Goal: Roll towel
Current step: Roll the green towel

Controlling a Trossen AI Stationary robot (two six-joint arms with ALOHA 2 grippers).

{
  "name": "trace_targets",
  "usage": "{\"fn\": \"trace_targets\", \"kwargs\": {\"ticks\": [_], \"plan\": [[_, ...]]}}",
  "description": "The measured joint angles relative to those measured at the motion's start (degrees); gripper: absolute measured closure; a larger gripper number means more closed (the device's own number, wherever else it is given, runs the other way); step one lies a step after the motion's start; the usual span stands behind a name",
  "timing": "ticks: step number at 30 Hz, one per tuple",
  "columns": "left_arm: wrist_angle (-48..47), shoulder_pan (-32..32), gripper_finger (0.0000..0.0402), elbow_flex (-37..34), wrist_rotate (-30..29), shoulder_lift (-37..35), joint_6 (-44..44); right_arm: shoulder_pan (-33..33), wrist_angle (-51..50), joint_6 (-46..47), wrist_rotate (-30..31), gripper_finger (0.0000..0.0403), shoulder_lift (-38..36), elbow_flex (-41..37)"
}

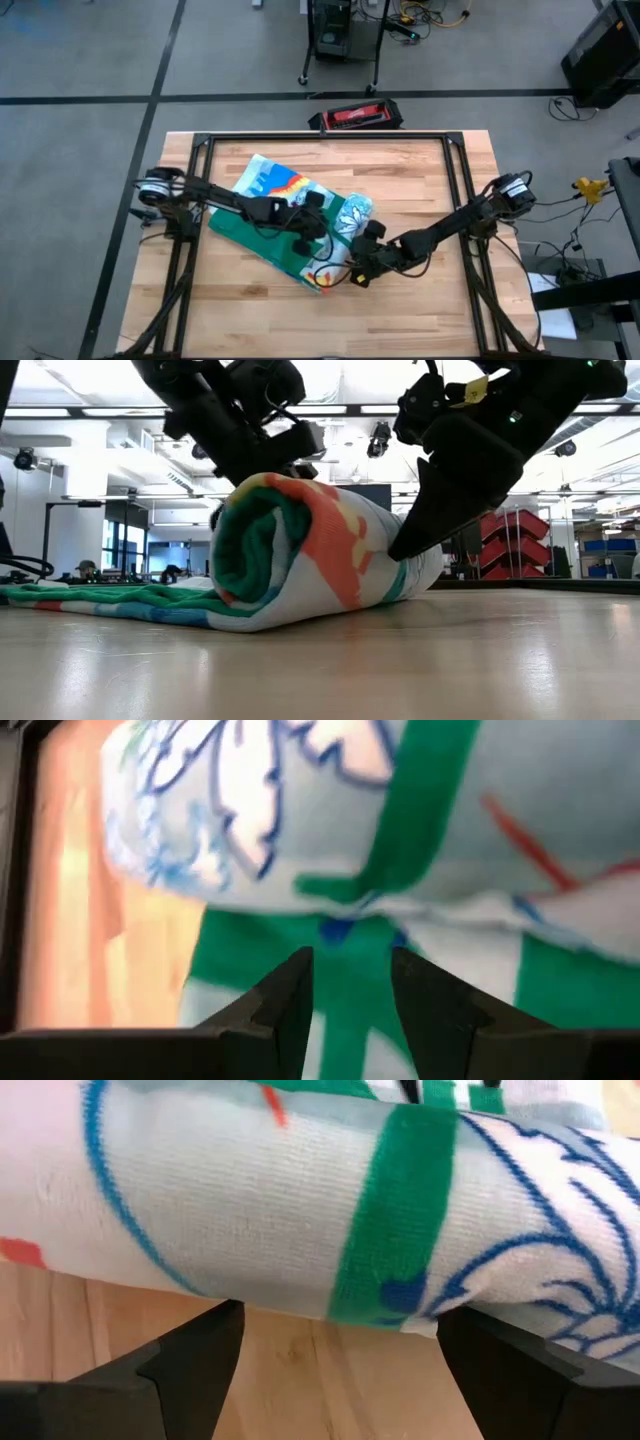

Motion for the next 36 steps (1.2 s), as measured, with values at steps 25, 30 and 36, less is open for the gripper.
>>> {"fn": "trace_targets", "kwargs": {"ticks": [25,30,36], "plan": [[-8.3,3.5,0.0281,-10.2,3.4,-2.6,-13.5,-6.2,11.1,-9.2,-2.6,0.0078,0.0,0.0],[-8.4,3.5,0.0281,-9.9,3.4,-2.7,-13.4,-8.0,14.7,-12.0,-3.2,0.008,0.2,0.0],[-8.1,3.5,0.0281,-9.9,3.4,-2.7,-13.3,-10.3,17.1,-15.7,-3.6,0.0078,0.3,0.0]]}}
